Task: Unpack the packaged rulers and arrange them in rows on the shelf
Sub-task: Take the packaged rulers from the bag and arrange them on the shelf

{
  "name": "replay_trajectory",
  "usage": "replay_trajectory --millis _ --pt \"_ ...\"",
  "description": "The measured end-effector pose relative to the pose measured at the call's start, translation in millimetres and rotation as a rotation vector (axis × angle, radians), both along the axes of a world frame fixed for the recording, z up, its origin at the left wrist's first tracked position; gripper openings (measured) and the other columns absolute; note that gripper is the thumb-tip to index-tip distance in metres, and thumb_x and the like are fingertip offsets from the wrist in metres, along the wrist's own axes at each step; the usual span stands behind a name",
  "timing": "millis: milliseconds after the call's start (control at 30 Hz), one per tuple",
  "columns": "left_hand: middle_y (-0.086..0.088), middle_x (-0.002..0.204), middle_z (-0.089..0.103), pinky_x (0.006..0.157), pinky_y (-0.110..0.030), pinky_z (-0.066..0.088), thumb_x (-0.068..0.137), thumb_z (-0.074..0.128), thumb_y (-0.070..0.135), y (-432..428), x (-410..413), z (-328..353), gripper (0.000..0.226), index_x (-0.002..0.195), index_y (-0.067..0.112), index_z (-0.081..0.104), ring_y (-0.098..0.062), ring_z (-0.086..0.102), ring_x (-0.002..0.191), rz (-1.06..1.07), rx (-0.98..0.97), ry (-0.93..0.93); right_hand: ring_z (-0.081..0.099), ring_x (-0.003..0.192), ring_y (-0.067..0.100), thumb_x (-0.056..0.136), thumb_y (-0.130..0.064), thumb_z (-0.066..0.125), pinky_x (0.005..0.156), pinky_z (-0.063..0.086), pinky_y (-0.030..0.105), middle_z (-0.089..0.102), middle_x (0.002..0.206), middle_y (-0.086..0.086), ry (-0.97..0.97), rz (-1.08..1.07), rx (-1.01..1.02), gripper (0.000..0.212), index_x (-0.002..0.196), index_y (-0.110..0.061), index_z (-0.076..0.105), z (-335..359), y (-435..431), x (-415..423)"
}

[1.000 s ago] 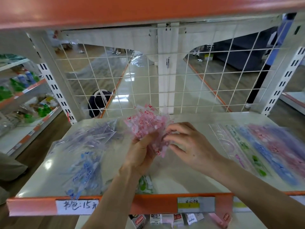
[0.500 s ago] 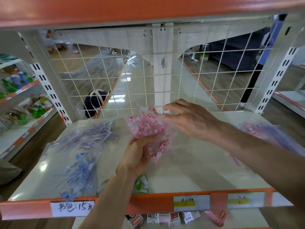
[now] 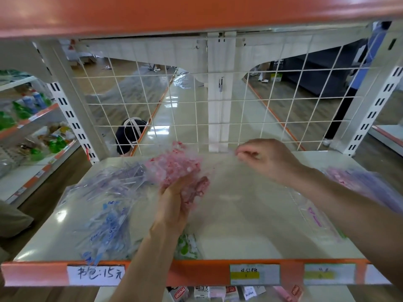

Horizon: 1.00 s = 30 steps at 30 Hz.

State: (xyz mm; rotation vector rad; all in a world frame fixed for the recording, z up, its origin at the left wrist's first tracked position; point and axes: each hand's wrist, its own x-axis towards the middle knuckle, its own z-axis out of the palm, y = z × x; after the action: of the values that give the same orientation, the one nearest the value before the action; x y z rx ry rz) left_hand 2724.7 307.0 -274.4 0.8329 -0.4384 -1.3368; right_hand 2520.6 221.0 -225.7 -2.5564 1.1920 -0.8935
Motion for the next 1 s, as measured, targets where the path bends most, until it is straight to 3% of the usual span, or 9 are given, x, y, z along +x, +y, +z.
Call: replay_trajectory --millis 100,267,333,400,467,533,633,867,1000 --pt "-0.014 0.102 0.072 0.069 -0.034 0.059 0.080 0.063 -0.002 -0.5 3.2 0.1 0.036 0.116 0.004 0.063 -0.025 0.072 0.084 0.077 0.002 -0.057 0.063 0.078 0.028 0.090 -0.016 0.060 0.071 0.047 0.030 0.072 0.087 0.005 -0.155 -0.197 0.350 0.015 0.095 -0.013 0.074 0.7 -17.9 -16.3" --pt "-0.012 0.106 0.072 0.086 -0.040 0.054 0.077 0.066 0.000 -0.8 -1.5 1.7 0.035 0.110 0.012 0.065 -0.028 0.069 0.097 0.104 0.025 -0.123 0.055 0.074 0.023 0.084 -0.015 0.064 0.054 0.038 0.022 0.057 0.074 0.007 0.115 -0.377 0.734 0.007 0.086 -0.009 0.068 -15.7 -42.8 -8.7" --pt "-0.012 0.105 0.072 0.075 -0.034 0.059 0.075 0.068 0.001 -1.8 0.5 0.3 0.040 0.114 0.010 0.065 -0.025 0.071 0.091 0.111 0.039 -0.121 0.061 0.084 0.029 0.083 -0.016 0.059 0.056 0.039 0.024 0.061 0.084 0.014 0.304 -0.440 0.641 0.011 0.085 -0.007 0.066 -24.2 -50.8 -6.3" --pt "-0.013 0.102 0.073 0.062 -0.027 0.059 0.071 0.070 0.003 -1.1 0.3 1.6 0.045 0.116 0.007 0.065 -0.022 0.072 0.080 0.103 0.040 -0.101 0.060 0.104 0.030 0.085 -0.020 0.055 0.073 0.045 0.025 0.065 0.110 0.014 0.410 -0.457 0.473 0.024 0.102 -0.009 0.068 -23.2 -51.4 -2.4" --pt "-0.014 0.102 0.072 0.061 -0.027 0.059 0.069 0.070 0.004 -1.0 -1.6 3.6 0.047 0.116 0.006 0.065 -0.022 0.072 0.079 0.093 0.029 -0.097 0.052 0.120 0.026 0.087 -0.027 0.060 0.094 0.043 0.028 0.058 0.129 0.005 0.384 -0.352 0.450 0.034 0.120 -0.020 0.064 -19.5 -44.6 5.8" --pt "-0.014 0.103 0.072 0.066 -0.028 0.060 0.069 0.069 0.005 -1.1 -2.8 4.3 0.047 0.116 0.005 0.065 -0.023 0.072 0.083 0.089 0.022 -0.100 0.049 0.124 0.021 0.084 -0.034 0.067 0.101 0.039 0.028 0.056 0.132 0.002 0.332 -0.250 0.504 0.041 0.123 -0.023 0.061 -21.3 -34.6 16.9" --pt "-0.015 0.105 0.072 0.066 -0.029 0.059 0.071 0.068 0.005 -1.4 -2.7 4.2 0.047 0.118 0.004 0.064 -0.025 0.072 0.089 0.078 0.002 -0.099 0.054 0.116 0.021 0.084 -0.039 0.067 0.095 0.043 0.029 0.062 0.119 0.000 0.318 -0.281 0.464 0.030 0.109 -0.022 0.068 -30.3 -27.1 25.9" --pt "-0.016 0.105 0.071 0.072 -0.034 0.060 0.071 0.067 0.003 -1.8 -4.7 1.1 0.042 0.113 0.005 0.064 -0.030 0.071 0.092 0.061 -0.028 -0.136 0.044 0.121 0.026 0.087 -0.039 0.059 0.097 0.036 0.032 0.058 0.122 0.008 0.579 -0.501 0.315 0.038 0.115 -0.015 0.064 -29.0 -43.5 -0.4" --pt "-0.018 0.103 0.071 0.060 -0.030 0.060 0.069 0.068 0.005 -1.3 -4.3 1.7 0.044 0.113 0.002 0.065 -0.027 0.072 0.083 0.033 -0.010 -0.157 0.051 0.113 0.027 0.086 -0.038 0.060 0.086 0.039 0.028 0.063 0.111 0.007 0.556 -0.448 0.327 0.028 0.101 -0.017 0.070 -28.6 -42.1 -8.6"
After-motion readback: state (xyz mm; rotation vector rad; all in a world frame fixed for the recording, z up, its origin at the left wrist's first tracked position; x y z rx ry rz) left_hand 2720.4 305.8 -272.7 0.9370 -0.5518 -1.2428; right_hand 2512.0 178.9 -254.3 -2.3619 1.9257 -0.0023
